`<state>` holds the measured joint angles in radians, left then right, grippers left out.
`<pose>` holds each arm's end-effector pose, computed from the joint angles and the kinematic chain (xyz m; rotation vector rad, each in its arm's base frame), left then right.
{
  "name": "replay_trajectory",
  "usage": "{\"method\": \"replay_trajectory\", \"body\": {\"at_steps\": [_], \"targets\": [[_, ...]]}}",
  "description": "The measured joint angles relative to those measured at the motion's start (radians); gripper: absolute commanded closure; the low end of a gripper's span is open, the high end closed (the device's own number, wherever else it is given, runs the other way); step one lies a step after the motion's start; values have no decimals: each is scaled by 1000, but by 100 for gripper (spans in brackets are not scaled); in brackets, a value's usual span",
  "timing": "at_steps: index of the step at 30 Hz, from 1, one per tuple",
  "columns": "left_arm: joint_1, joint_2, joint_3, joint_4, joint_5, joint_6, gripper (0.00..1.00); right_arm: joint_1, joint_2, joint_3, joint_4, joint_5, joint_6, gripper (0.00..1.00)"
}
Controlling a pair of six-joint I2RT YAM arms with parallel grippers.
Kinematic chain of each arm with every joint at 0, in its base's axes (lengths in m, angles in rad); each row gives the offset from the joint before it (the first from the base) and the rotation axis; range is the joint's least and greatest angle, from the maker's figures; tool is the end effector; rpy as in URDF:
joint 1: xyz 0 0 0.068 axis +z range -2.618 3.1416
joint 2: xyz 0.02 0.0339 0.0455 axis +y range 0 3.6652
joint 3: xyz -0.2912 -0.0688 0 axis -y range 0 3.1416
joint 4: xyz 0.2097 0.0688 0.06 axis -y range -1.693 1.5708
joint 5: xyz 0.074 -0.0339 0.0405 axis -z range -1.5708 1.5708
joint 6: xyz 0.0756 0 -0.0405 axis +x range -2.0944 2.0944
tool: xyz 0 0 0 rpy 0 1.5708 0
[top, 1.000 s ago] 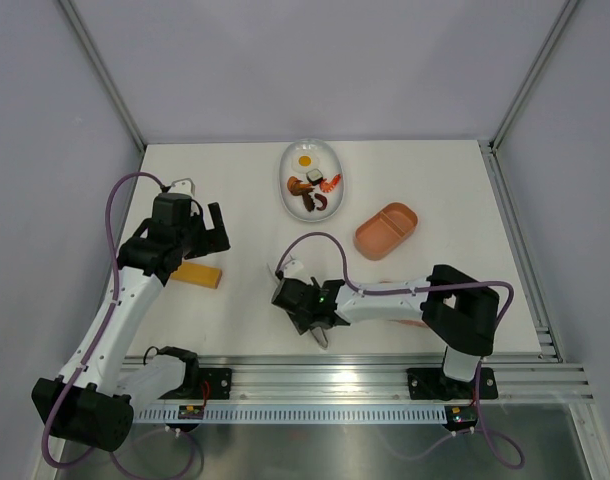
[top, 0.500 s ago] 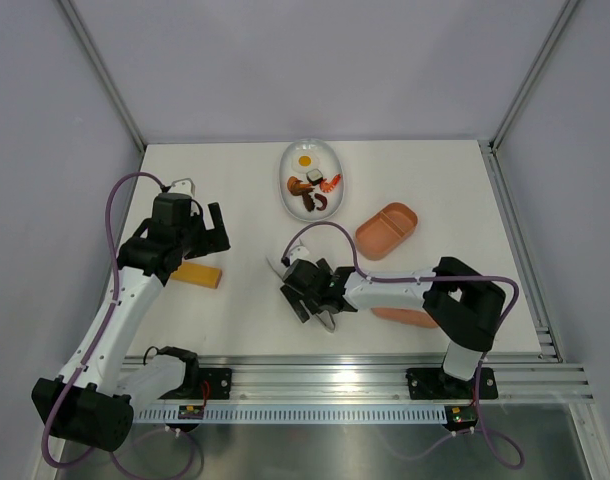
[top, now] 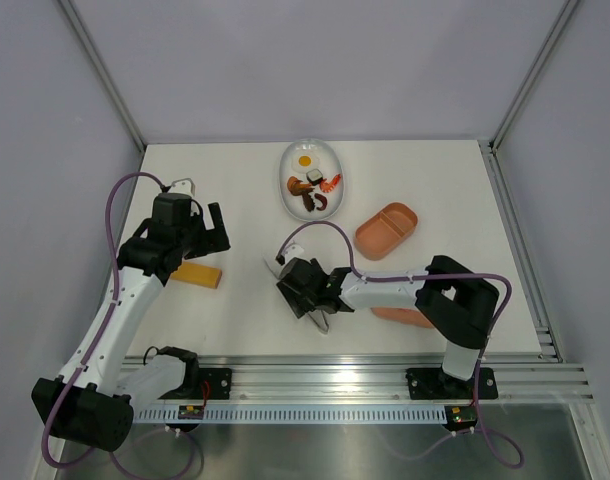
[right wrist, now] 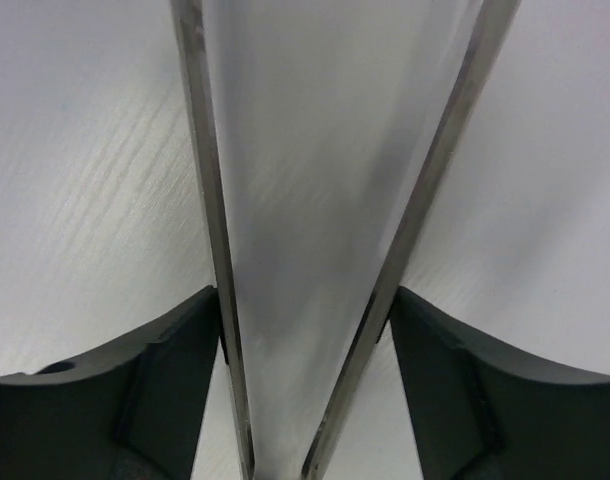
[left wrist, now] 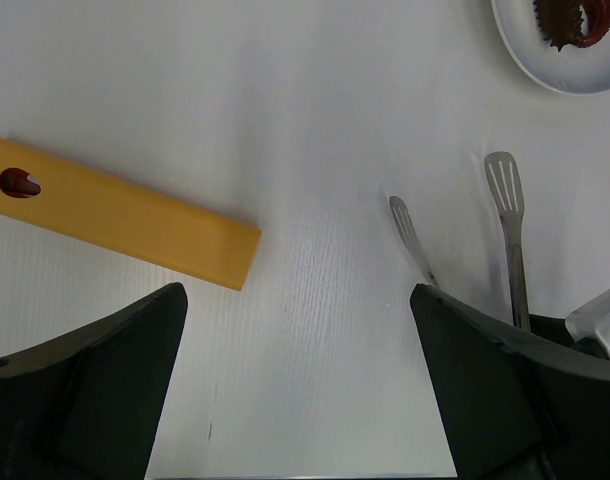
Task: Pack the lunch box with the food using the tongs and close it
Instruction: Pick up the clamp at the center of the board, then pick up the fake food from the plate.
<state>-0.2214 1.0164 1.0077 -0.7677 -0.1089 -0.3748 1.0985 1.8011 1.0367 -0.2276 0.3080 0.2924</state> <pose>0.1807 -0.0322 0.3147 -0.2333 2.3359 -0.1669 0.1838 0.3095 0.1729 -0.8745 2.3456 0.1791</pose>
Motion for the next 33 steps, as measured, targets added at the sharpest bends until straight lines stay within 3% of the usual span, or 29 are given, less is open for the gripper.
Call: {"method": "replay_trajectory", "body": {"at_steps": [1, 5, 8, 13, 23, 33], "targets": [[0, 0, 0, 0, 0, 0, 1, 0, 1, 0, 4, -3, 1, 39], [0, 2, 0, 1, 0, 0, 1, 0, 0, 3, -7, 0, 2, 58], [0, 11, 0, 2, 0, 0, 1, -2, -13, 11, -65, 5, -5, 63], [0, 25, 14, -1, -1, 0, 1, -58, -91, 99, -223, -24, -35, 64], [0, 27, 45, 10, 0, -6, 1, -311, -183, 518, -500, -92, -79, 63], [0, 27, 45, 13, 0, -15, 1, -470, 9, 871, -729, -169, -76, 60]]}}
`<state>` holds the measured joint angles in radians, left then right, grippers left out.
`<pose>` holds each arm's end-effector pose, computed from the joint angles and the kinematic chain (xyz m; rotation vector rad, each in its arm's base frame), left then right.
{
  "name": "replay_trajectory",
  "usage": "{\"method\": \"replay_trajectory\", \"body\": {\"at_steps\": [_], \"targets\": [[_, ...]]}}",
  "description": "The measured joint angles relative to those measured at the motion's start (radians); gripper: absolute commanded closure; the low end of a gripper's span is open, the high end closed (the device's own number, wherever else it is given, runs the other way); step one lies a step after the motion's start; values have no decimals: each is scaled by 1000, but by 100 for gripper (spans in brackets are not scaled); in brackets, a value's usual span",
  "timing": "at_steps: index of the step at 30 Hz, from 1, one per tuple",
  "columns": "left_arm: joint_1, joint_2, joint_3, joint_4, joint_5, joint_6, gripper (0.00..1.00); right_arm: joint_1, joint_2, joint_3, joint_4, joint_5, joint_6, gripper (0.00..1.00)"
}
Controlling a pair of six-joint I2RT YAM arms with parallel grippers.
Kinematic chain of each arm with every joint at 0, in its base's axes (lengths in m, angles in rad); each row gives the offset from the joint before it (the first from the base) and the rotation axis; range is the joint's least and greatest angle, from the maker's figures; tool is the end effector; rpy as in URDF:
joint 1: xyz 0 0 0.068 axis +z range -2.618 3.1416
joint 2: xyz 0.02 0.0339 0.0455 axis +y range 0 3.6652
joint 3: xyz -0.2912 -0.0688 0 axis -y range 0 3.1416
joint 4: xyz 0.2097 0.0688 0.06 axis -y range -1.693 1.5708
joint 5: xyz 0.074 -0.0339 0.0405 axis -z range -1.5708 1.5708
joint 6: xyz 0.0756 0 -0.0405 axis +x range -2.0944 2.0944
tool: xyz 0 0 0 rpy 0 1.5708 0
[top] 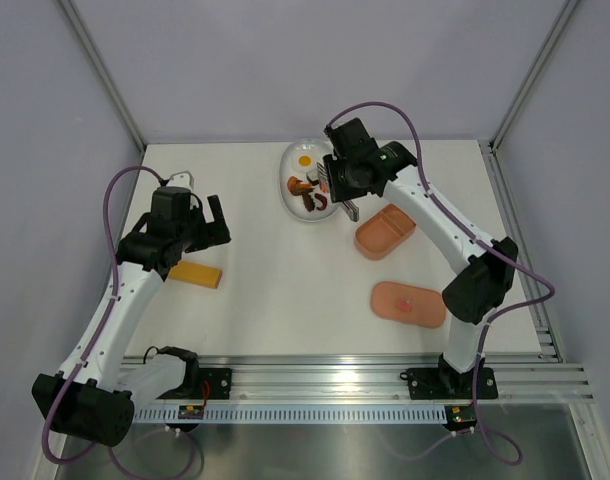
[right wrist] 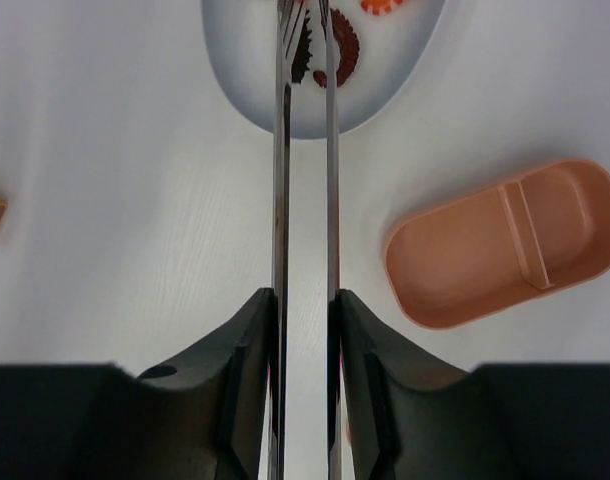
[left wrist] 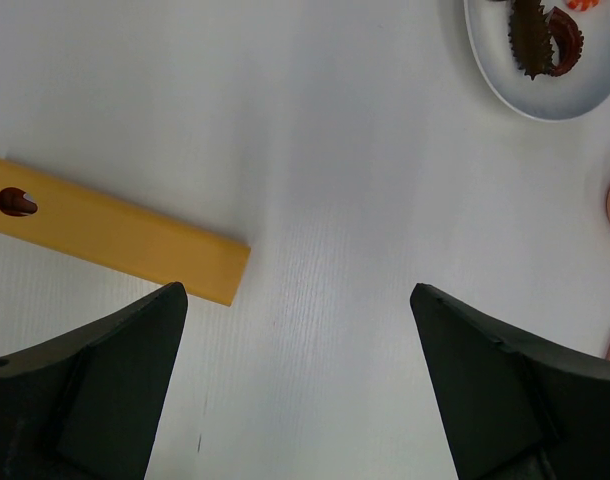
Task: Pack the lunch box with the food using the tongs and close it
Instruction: Pick up the fake food from the plate.
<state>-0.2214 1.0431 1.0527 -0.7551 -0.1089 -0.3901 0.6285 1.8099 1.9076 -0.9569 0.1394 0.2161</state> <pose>0.1892 -0.0342 0.3259 -0.2503 2.3045 -0.1849 0.3209 0.2202 0.3638 -0.4357 2.3909 0.2153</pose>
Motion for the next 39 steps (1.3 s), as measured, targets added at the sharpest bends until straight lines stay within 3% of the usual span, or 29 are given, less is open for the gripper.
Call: {"method": "replay_trajectory", "body": {"at_steps": [6, 15, 24, 39], "targets": [[0, 0, 0, 0, 0, -2, 1, -1, 135, 114, -70, -29, 1, 58], [0, 0, 0, 1, 1, -3, 1, -7, 200, 229, -86, -15, 8, 58], [0, 2, 0, 2, 1, -3, 1, -14, 347, 429, -96, 57, -18, 50], [0, 22, -10, 3, 0, -3, 1, -39, 492, 528, -111, 87, -106, 45]]}}
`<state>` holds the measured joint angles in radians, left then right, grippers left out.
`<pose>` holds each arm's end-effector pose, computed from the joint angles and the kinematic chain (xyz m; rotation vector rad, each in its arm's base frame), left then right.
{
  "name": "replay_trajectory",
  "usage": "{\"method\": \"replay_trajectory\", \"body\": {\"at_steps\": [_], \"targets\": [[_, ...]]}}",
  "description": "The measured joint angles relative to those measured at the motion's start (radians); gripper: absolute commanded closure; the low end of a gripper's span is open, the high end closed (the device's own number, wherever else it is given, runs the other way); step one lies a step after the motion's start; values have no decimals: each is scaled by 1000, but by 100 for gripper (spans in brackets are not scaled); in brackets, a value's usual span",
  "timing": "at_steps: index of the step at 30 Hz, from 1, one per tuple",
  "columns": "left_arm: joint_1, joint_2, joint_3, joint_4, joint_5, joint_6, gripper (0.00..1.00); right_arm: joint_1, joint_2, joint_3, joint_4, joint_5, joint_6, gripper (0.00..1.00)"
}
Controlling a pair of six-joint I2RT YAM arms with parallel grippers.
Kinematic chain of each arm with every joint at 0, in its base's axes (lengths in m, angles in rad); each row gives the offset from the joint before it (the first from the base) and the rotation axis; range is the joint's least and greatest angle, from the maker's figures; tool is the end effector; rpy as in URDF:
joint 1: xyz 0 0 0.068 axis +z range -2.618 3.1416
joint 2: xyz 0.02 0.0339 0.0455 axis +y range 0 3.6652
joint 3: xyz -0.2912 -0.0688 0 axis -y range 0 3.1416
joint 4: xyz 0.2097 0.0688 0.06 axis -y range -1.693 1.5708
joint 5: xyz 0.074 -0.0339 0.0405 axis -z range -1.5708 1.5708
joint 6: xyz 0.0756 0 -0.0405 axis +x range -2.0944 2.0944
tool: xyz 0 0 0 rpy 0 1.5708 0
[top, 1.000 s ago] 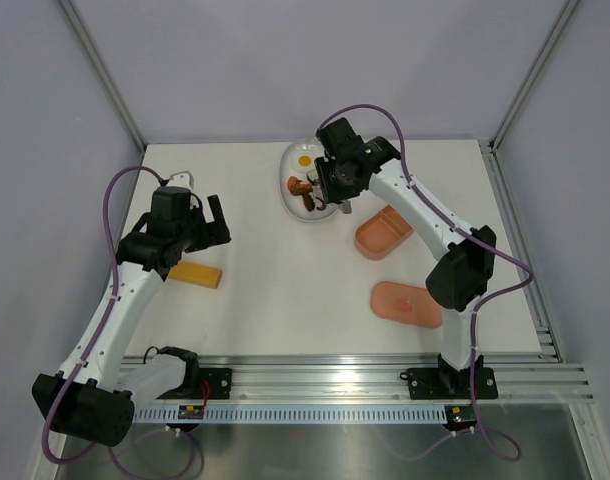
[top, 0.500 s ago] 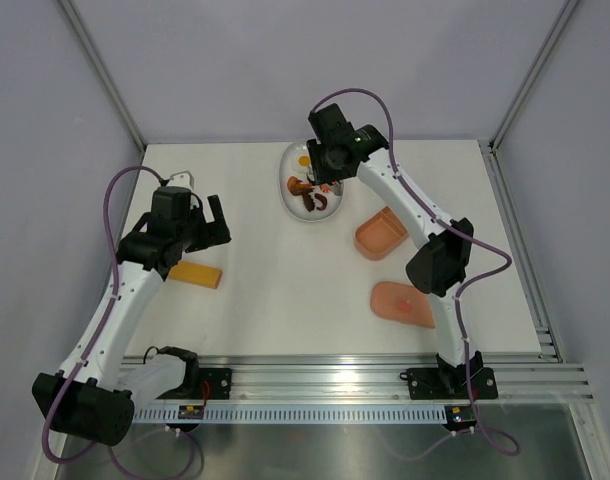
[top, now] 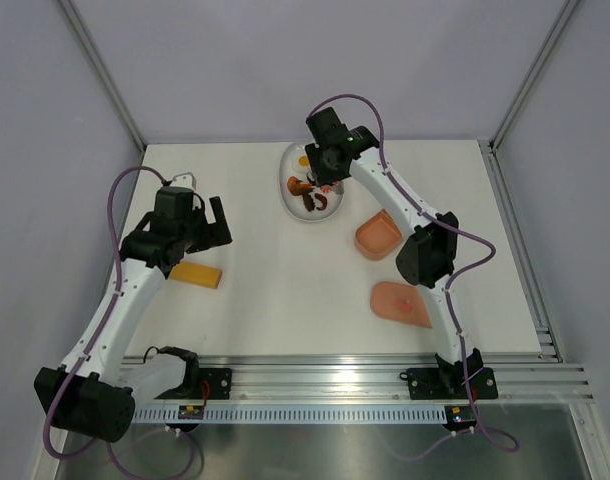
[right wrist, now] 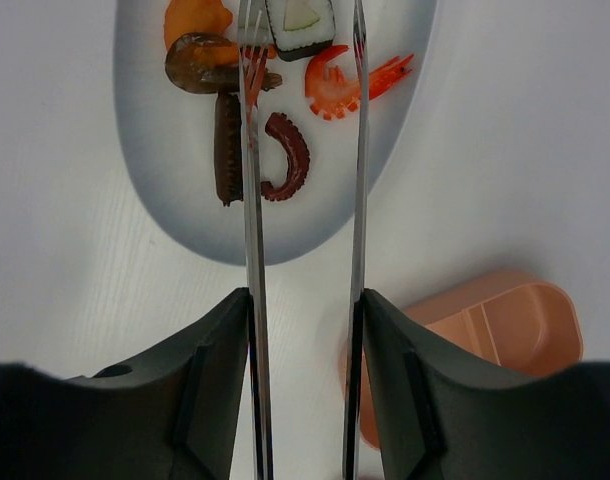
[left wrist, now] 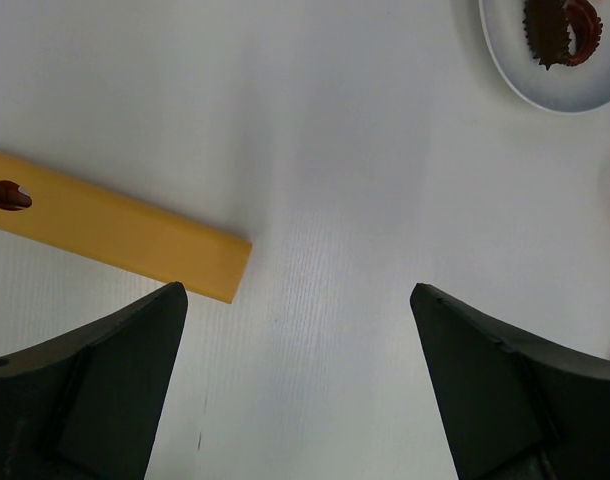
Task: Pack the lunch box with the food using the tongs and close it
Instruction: Pick up the fake food from the plate.
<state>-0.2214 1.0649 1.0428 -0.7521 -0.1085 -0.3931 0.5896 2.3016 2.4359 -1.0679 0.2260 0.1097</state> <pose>0.1935 -0.0352 0.3193 -0.2545 2.3323 -0.1771 0.4267 0.2650 0.2992 -0.4970 2.4204 0.0157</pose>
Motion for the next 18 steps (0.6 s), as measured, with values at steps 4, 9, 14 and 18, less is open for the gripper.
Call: {"method": "replay_trajectory", "body": {"at_steps": [4, 9, 14, 18], "targets": [[0, 6, 0, 1, 0, 0, 1, -7, 23, 16, 8, -1, -17, 44], [0, 17, 0, 2, 0, 0, 1, -12, 63, 37, 19, -10, -35, 43], [0, 18, 0, 2, -1, 0, 1, -14, 100, 62, 32, -14, -40, 43], [0, 18, 0, 2, -1, 0, 1, -19, 115, 63, 42, -29, -42, 42]]}}
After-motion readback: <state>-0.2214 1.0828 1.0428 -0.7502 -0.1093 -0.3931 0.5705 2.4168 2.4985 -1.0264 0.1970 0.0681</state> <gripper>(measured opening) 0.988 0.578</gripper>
